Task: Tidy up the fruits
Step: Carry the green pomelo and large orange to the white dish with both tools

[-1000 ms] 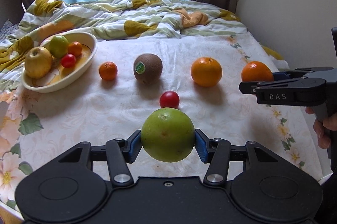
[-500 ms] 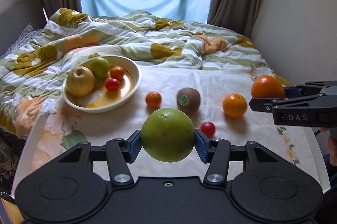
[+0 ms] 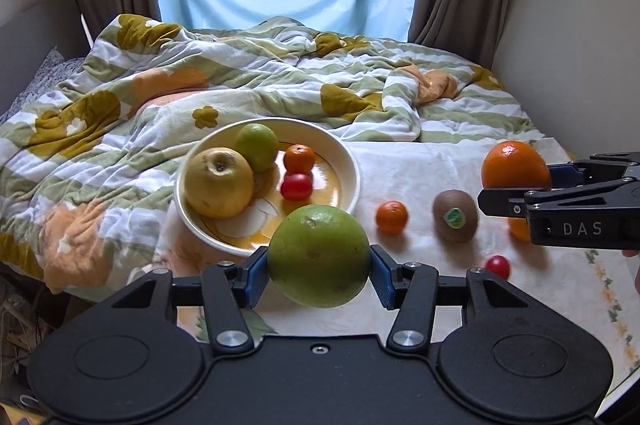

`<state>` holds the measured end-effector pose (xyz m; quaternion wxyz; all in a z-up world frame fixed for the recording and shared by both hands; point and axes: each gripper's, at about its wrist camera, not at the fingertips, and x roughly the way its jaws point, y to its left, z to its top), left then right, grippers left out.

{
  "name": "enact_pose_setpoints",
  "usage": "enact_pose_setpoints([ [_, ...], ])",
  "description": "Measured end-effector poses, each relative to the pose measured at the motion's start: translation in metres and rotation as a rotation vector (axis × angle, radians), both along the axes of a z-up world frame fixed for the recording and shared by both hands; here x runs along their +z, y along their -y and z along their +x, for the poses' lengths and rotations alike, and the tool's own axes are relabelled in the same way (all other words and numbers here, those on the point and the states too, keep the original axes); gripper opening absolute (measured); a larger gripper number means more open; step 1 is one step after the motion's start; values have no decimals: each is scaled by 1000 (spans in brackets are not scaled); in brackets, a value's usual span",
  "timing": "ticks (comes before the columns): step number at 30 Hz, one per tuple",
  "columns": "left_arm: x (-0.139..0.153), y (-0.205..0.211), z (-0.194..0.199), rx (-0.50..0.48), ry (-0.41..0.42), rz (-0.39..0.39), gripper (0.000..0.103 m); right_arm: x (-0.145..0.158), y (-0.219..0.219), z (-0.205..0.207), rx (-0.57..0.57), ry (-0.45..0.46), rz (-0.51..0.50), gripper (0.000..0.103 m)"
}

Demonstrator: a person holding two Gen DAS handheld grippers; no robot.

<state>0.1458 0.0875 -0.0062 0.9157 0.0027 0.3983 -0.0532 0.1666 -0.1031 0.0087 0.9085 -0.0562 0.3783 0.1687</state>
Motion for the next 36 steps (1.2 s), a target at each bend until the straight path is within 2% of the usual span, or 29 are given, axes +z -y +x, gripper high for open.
enact_pose_setpoints([
  [9, -17, -40, 45, -79, -28, 31, 57, -15, -56, 32, -57, -50, 8, 74],
  [13, -33, -45, 61, -150, -46, 70, 57, -22, -75, 46, -85, -60, 1, 74],
  [16, -42, -48, 71, -183, -66, 72, 57, -27, -84, 54, -104, -69, 0, 74],
  [29, -63, -47, 91, -205, -115, 34, 57, -39, -102, 67, -164, -80, -12, 74],
  [30, -63, -48, 91, -197, -115, 28, 59, -39, -102, 67, -164, -78, -11, 74],
  [31, -62, -49, 91, -190, -116, 21, 77, -38, -102, 68, -163, -77, -11, 74],
  [33, -58, -50, 88, -169, -103, 15, 103, -37, -102, 70, -156, -75, -10, 74],
  [36, -52, -50, 82, -144, -97, 8, 103, -35, -102, 72, -141, -68, -9, 74],
])
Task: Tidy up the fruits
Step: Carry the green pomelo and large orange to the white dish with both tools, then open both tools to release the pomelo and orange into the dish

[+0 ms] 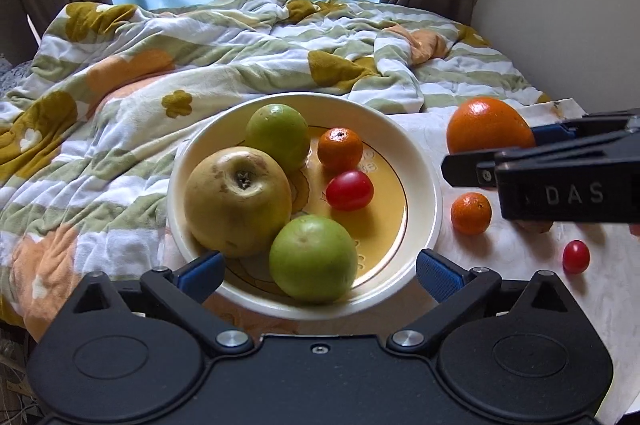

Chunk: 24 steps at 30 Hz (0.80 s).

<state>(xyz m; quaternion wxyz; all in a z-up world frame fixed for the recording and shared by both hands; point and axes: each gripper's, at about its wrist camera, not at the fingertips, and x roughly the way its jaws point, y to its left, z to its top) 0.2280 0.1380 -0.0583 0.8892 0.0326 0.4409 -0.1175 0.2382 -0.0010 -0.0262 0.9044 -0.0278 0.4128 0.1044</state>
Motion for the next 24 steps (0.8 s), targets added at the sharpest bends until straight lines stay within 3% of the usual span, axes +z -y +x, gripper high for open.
enact_pose_setpoints([
  [9, 16, -5, -23, 114, 8, 15, 103, 6, -6, 13, 109, 1, 6, 74],
  [24, 22, -18, -45, 265, 5, 40, 103, -22, -30, 42, 271, -89, 82, 74],
])
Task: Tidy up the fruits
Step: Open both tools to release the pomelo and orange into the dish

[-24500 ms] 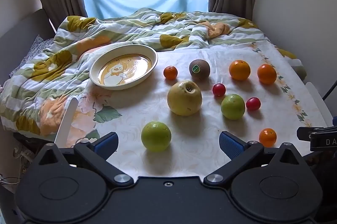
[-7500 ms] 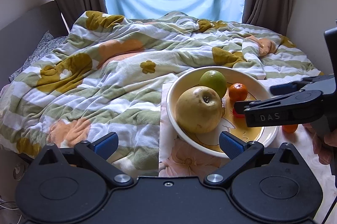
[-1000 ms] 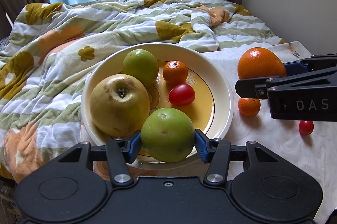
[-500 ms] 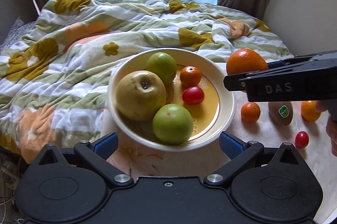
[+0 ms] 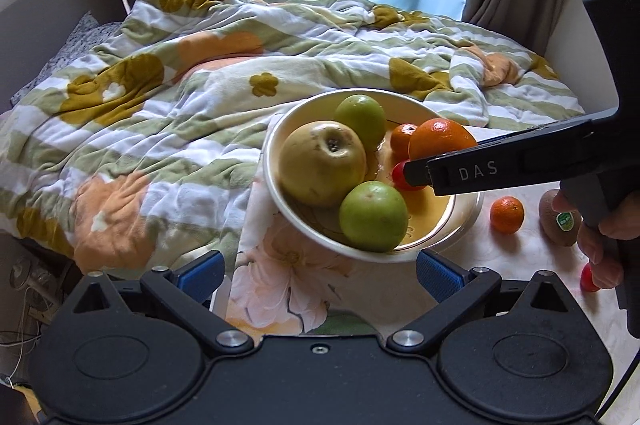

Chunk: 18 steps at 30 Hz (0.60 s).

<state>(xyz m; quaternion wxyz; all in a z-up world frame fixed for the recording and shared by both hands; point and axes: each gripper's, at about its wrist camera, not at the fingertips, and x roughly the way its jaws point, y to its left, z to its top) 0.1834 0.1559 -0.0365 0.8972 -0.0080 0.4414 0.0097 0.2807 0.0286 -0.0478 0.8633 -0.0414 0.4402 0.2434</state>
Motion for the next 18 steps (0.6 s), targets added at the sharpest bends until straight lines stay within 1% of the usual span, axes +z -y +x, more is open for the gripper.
enact_pose_setpoints([
  [7, -5, -3, -4, 19, -20, -19, 103, -11, 1, 4, -19, -28, 4, 75],
  [9, -6, -3, -5, 15, -23, -20, 103, -9, 3, 2, -21, 1, 26, 83],
  [10, -6, -3, -6, 14, -25, -20, 103, -6, 4, 1, -25, 16, 27, 95],
  [11, -7, -3, -7, 12, -26, -20, 103, -4, 4, 0, -36, 36, 20, 103],
  [13, -7, -3, -9, 6, -29, -19, 103, 0, 6, -3, -63, 78, 7, 103],
  [14, -7, -3, -10, 4, -30, -19, 103, 1, 7, -3, -70, 84, 7, 103],
  [18, -5, -3, -13, -7, -28, -20, 103, 1, 10, -4, -98, 67, 1, 103],
])
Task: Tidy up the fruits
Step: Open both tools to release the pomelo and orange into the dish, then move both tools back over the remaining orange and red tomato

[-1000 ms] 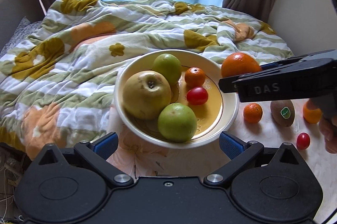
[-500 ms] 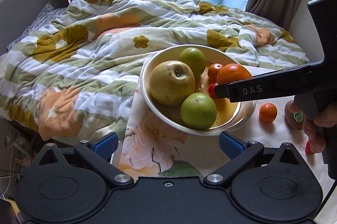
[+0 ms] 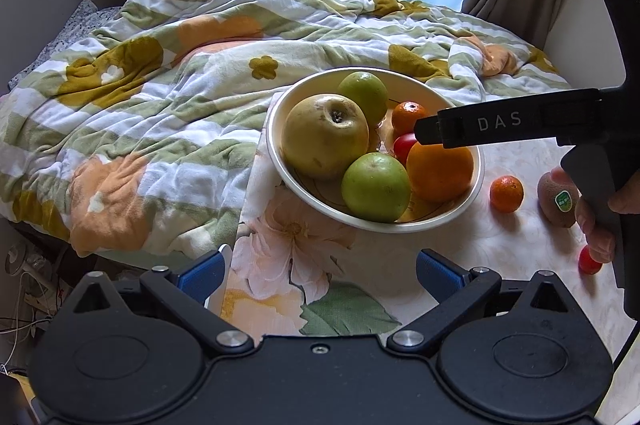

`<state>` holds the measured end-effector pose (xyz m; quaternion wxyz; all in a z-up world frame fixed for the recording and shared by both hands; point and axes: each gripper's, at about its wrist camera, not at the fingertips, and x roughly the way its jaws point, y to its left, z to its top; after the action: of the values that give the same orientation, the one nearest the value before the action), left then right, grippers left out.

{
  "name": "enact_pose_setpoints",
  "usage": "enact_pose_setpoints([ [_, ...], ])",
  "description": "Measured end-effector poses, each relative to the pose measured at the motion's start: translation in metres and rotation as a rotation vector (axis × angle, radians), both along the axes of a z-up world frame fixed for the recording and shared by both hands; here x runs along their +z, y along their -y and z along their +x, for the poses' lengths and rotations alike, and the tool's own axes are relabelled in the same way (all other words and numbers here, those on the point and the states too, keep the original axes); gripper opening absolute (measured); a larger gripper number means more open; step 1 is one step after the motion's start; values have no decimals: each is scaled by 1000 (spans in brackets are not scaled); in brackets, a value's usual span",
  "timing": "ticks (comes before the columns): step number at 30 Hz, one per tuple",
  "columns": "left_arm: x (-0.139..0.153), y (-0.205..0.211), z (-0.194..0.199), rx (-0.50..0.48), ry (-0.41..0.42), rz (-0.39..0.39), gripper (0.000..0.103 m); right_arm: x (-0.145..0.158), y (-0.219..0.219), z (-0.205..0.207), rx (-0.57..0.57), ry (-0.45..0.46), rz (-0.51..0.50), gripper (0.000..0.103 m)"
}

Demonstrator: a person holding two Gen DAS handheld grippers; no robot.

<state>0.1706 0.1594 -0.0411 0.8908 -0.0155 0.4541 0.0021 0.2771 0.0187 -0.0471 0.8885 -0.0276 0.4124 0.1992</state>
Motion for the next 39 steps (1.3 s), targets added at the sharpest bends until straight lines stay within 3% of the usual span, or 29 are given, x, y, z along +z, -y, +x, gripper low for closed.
enact_pose_setpoints([
  [20, 44, 4, -24, -104, 121, 31, 103, 49, 19, -66, -120, 74, -14, 103],
  [32, 59, 35, -37, -256, 170, 18, 103, 73, 82, -131, -334, 105, -27, 103],
  [39, 63, 68, -37, -285, 192, 36, 103, 75, 140, -156, -438, 105, -20, 103],
])
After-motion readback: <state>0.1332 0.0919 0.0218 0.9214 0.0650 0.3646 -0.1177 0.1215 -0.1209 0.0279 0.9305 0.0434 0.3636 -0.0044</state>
